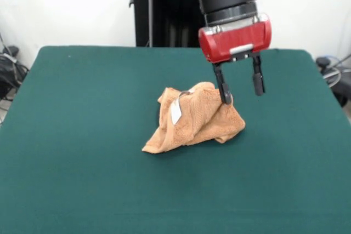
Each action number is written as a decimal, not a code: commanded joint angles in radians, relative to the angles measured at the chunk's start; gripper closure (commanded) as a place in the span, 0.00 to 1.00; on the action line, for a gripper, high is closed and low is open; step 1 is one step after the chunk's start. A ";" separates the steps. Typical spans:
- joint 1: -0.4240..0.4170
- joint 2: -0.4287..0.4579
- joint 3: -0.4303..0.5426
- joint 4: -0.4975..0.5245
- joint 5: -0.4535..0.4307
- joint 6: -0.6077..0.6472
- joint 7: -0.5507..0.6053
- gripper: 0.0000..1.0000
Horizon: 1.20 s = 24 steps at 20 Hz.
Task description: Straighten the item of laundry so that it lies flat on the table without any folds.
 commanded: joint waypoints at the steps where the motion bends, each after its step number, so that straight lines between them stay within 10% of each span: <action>1: -0.013 0.076 -0.079 0.065 -0.057 -0.023 0.114 0.00; 24: -0.051 0.042 -0.045 0.064 -0.048 0.038 0.078 0.00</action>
